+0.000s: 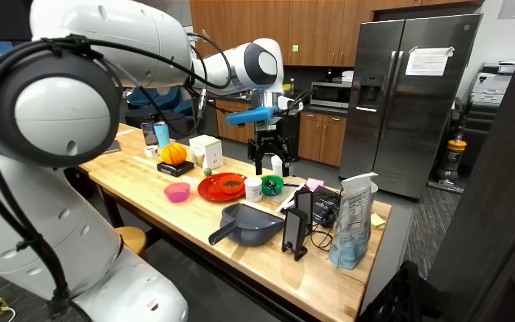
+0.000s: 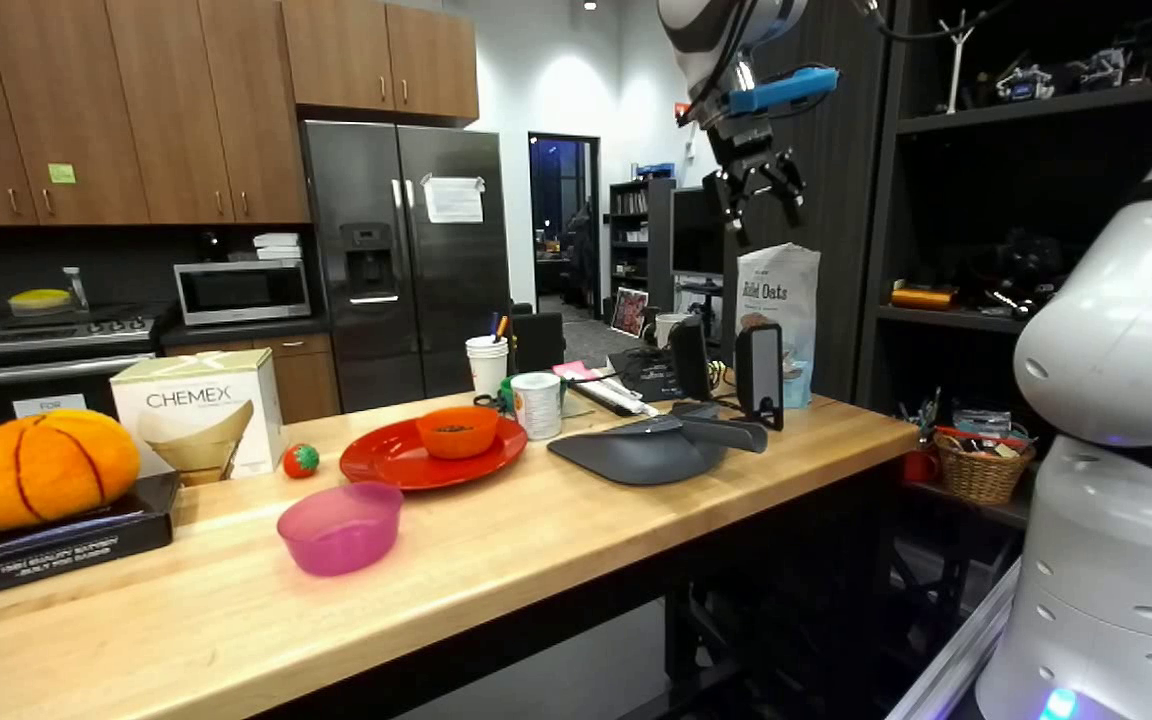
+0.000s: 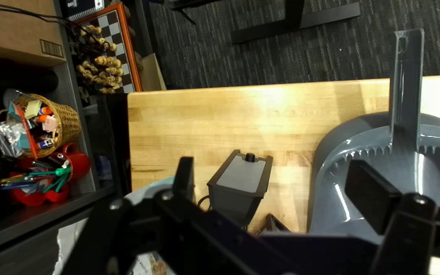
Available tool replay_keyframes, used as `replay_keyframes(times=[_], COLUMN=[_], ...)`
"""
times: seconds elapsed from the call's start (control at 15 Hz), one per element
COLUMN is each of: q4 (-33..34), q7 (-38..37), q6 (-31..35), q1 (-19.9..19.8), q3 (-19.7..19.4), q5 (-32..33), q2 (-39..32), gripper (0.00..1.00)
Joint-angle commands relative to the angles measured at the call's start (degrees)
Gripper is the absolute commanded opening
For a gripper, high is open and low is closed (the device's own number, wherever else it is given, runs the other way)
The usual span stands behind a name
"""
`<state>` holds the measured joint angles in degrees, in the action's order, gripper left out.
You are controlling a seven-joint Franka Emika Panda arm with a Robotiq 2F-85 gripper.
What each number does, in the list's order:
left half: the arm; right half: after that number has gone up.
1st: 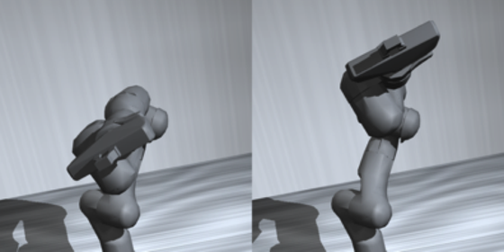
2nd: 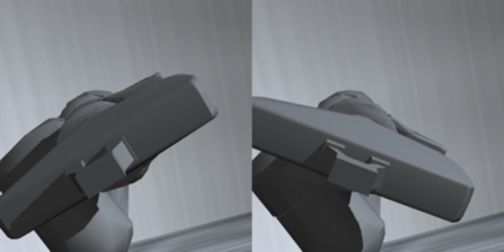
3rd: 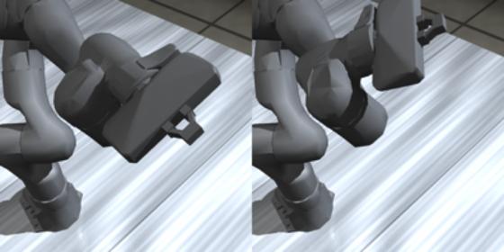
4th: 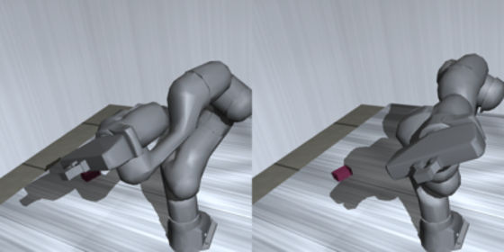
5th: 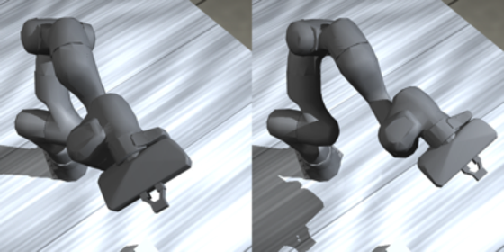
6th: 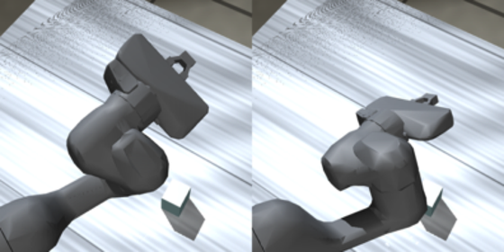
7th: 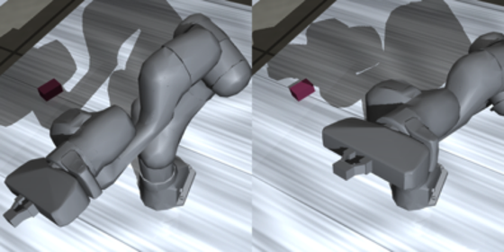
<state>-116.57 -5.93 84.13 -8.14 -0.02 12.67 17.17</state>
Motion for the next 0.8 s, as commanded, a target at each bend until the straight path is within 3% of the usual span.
replay_keyframes(times=[0.0,0.73], q4=[0.18,2.38], q7=[-0.28,-1.11], q6=[-0.24,1.40], q1=[1.36,2.76], q3=[-1.15,-0.42], q5=[0.25,0.34], q2=[-0.06,-3.26], gripper=[1.00,1.00])
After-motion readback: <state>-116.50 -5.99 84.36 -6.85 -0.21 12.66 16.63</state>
